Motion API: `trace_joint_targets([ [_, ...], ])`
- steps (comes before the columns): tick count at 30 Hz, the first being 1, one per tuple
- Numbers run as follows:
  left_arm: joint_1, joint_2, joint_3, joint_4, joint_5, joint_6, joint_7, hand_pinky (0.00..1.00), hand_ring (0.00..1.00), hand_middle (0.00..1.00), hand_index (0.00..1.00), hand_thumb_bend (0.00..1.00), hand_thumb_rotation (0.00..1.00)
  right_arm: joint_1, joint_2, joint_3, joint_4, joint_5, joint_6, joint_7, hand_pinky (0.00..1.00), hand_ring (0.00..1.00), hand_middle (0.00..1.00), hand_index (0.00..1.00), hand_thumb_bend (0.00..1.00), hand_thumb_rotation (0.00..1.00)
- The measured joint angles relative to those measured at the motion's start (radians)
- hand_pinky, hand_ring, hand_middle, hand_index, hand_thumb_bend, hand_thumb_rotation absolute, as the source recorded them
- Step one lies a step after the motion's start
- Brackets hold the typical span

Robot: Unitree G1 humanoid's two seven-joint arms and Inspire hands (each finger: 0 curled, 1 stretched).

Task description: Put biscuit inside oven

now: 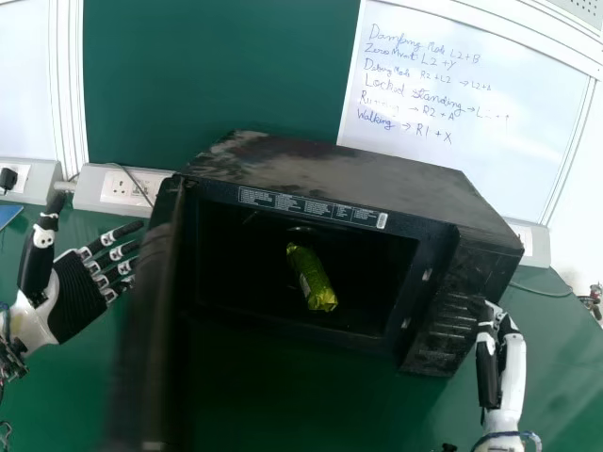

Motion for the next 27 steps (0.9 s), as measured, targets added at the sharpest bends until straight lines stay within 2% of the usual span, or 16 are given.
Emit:
trace_joint_targets([
  [4,-0.006,0.000,-0.019,-0.001,0.009,-0.005,-0.030,1.00,0.89,0.88,0.88,0.52,0.11,-0.003,0.000,-0.001,0.000,-0.008,0.009,0.000,0.63,0.71,0.75,0.75,0.57,0.00],
  [9,-0.012,-0.011,-0.041,-0.020,0.004,-0.001,-0.034,1.00,0.90,0.90,0.89,0.48,0.11,-0.003,0.000,-0.006,0.000,-0.015,0.021,0.000,0.63,0.71,0.75,0.74,0.57,0.00],
  [13,-0.030,-0.013,-0.055,-0.015,-0.005,0.018,-0.037,1.00,0.87,0.88,0.89,0.59,0.11,-0.004,0.000,-0.011,-0.004,-0.030,0.038,-0.001,0.62,0.71,0.75,0.74,0.58,0.00],
  [27,-0.041,-0.017,-0.057,0.030,-0.010,0.036,-0.077,0.98,0.85,0.86,0.86,0.59,0.11,-0.015,0.005,-0.049,-0.006,-0.018,0.065,-0.013,0.63,0.72,0.76,0.75,0.58,0.00],
])
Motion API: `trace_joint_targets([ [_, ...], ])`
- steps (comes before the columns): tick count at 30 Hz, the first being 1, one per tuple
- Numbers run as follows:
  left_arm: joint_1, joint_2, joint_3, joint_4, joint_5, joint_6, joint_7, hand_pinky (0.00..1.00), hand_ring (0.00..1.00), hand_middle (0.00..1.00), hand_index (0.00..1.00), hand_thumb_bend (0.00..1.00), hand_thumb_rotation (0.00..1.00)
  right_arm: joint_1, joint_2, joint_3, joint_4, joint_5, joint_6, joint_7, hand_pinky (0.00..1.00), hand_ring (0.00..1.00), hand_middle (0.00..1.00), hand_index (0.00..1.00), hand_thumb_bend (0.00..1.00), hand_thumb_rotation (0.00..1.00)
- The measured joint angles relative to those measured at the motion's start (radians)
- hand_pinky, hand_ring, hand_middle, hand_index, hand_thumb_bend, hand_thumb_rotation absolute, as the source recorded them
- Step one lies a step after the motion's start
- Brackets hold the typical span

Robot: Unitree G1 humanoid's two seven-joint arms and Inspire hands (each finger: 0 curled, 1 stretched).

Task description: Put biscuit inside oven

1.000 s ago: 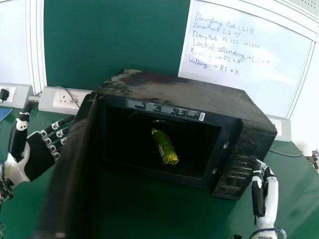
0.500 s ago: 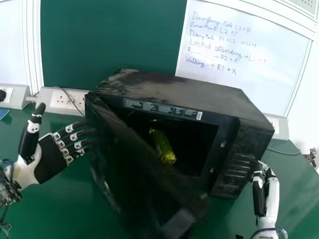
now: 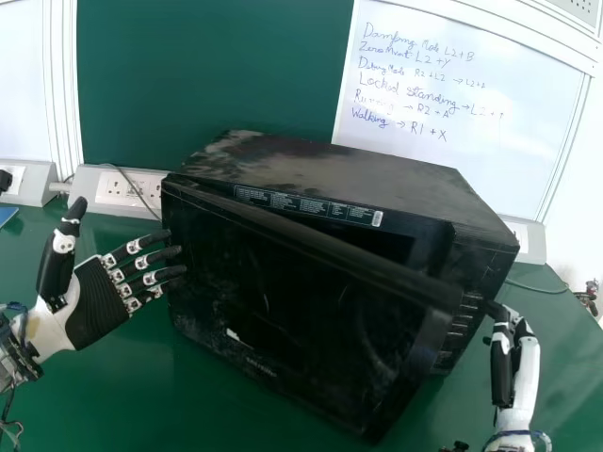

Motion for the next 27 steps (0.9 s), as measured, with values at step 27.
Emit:
trace_joint_targets([
  [27,-0.199,-0.160,-0.176,0.146,0.160,0.042,0.192,0.80,0.79,0.79,0.74,0.58,0.00,0.001,0.003,-0.006,-0.005,0.006,-0.004,-0.003,0.64,0.72,0.75,0.75,0.58,0.00],
])
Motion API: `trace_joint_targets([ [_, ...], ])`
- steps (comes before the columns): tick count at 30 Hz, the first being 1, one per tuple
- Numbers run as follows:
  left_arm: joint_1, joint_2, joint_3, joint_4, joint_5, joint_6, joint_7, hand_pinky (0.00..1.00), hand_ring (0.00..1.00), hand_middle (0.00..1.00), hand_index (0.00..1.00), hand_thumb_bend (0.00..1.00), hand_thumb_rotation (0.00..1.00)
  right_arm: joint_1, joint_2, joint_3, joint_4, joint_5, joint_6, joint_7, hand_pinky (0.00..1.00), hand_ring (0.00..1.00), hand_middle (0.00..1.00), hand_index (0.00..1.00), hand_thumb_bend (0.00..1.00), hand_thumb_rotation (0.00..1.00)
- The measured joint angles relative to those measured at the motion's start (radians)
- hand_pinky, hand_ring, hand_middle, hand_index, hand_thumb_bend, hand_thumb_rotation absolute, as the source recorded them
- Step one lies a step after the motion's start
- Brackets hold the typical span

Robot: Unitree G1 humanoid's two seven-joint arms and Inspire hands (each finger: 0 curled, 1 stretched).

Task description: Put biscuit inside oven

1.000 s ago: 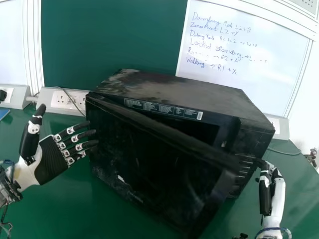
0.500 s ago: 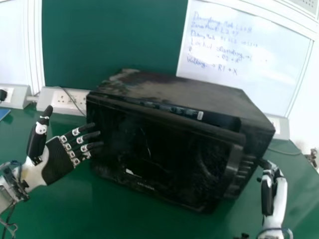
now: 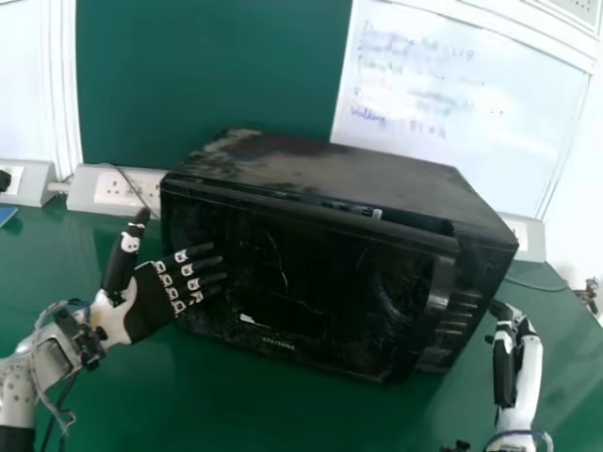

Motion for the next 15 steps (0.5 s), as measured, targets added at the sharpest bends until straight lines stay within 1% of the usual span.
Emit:
trace_joint_targets([
  [2,-0.007,-0.003,0.000,0.010,0.016,-0.003,-0.002,0.80,0.78,0.79,0.71,0.58,0.00,0.000,0.000,0.000,0.000,-0.001,0.000,0.000,0.64,0.72,0.75,0.75,0.58,0.00],
  [8,-0.033,-0.026,-0.001,0.046,0.047,-0.007,-0.009,0.82,0.79,0.80,0.71,0.59,0.00,0.000,0.000,0.000,0.000,0.000,0.000,0.000,0.64,0.72,0.75,0.75,0.58,0.00],
  [13,-0.053,-0.050,-0.005,0.072,0.076,-0.012,-0.006,0.80,0.80,0.81,0.76,0.64,0.00,0.001,0.000,0.000,0.000,-0.001,0.000,0.000,0.65,0.73,0.76,0.75,0.58,0.00],
  [15,-0.063,-0.064,-0.005,0.080,0.085,-0.012,0.007,0.81,0.81,0.83,0.80,0.67,0.00,0.001,0.000,0.000,0.000,-0.002,0.000,0.000,0.65,0.72,0.75,0.74,0.58,0.00],
])
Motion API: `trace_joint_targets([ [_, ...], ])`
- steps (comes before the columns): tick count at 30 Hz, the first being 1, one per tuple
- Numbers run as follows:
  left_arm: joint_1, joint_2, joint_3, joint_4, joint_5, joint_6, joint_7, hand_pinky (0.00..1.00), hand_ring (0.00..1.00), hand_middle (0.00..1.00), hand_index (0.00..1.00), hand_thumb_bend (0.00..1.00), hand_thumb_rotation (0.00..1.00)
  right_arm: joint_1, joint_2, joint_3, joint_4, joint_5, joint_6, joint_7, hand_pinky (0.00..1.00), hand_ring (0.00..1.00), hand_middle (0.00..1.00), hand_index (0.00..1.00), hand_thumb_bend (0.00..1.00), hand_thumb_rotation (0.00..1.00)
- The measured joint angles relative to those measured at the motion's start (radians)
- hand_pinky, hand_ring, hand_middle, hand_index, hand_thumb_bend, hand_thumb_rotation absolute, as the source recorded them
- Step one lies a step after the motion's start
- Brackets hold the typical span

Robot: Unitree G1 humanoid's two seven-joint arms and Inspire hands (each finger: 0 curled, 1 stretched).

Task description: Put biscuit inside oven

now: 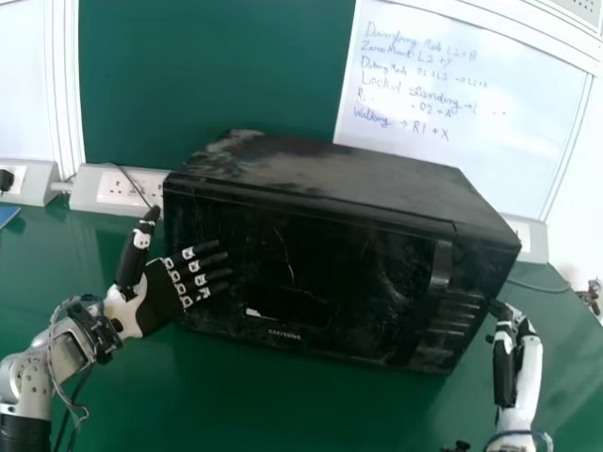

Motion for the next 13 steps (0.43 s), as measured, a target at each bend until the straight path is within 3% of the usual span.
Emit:
trace_joint_targets([
  [3,-0.012,-0.024,0.000,0.019,0.021,-0.011,0.016,0.81,0.83,0.84,0.81,0.73,0.00,0.000,0.000,0.001,0.000,-0.003,0.000,0.000,0.64,0.72,0.75,0.74,0.58,0.00],
  [13,-0.040,-0.077,0.000,0.053,0.074,-0.031,0.047,0.84,0.87,0.86,0.83,0.72,0.00,0.000,0.000,0.012,-0.001,-0.011,0.004,0.001,0.64,0.72,0.75,0.74,0.58,0.00],
])
